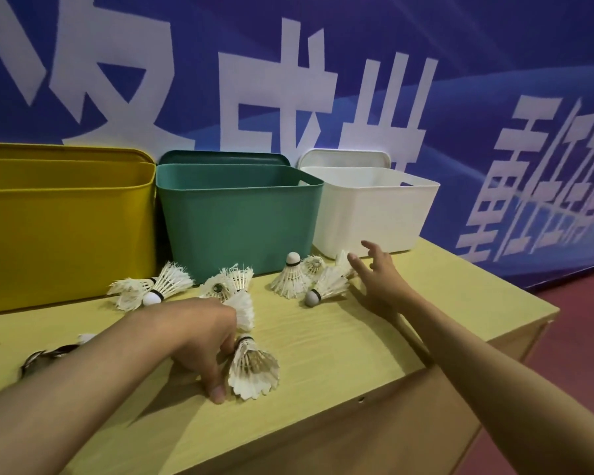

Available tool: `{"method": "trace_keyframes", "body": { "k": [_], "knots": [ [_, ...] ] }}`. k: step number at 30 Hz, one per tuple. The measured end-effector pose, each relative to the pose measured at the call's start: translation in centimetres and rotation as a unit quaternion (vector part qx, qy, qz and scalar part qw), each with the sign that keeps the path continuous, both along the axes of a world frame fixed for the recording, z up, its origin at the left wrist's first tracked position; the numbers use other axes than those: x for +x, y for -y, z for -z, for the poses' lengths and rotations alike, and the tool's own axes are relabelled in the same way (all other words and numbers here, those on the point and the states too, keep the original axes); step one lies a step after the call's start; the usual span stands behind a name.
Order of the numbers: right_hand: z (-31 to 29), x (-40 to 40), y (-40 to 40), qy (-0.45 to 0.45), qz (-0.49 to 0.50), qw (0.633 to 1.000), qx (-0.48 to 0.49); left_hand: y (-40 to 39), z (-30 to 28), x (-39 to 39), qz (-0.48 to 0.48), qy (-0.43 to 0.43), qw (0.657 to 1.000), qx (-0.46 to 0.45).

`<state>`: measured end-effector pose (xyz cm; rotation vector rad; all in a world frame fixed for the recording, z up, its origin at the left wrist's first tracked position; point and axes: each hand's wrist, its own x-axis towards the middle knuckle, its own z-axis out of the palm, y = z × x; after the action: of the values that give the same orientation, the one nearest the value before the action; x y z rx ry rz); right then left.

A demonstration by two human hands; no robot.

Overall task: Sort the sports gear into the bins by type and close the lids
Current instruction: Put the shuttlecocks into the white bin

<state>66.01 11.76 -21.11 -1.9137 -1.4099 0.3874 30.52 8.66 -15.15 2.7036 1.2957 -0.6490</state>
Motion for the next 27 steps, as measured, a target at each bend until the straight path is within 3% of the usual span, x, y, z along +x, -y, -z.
{"method": "trace_keyframes", "body": {
  "k": [4,10,14,19,22,24,27],
  "knots": [
    [0.1,-0.3,-0.3,-0.055,-0.074,0.996,-0.018,0.1,0.0,-0.2,-0.002,0.005,1.000,-0.001],
    [2.0,-0.6,1.0,0.012,-0.143,0.989,0.019,-0.1,0.3,-0.2,0.002,0.008,1.000,0.000],
    [1.9,-1.3,1.5,0.069,-0.135,0.986,0.070,0.2,0.1,0.0,-0.003,0.010,1.000,0.000],
    [1.1,-2.0,2.5,0.031,-0.158,0.981,0.106,0.1,-1.5,-0.8,-0.021,0.005,1.000,-0.015],
    [1.1,-1.4,2.5,-0.007,-0.167,0.975,0.149,-1.1,-4.1,-0.3,-0.071,0.115,0.991,-0.001],
    [1.1,-1.4,2.6,-0.028,-0.193,0.967,0.163,-1.7,-5.6,2.1,-0.061,0.209,0.973,0.077],
    [0.7,-2.0,3.0,-0.049,-0.234,0.957,0.164,-2.4,-5.8,7.4,-0.024,0.219,0.968,0.118]
  ]
}}
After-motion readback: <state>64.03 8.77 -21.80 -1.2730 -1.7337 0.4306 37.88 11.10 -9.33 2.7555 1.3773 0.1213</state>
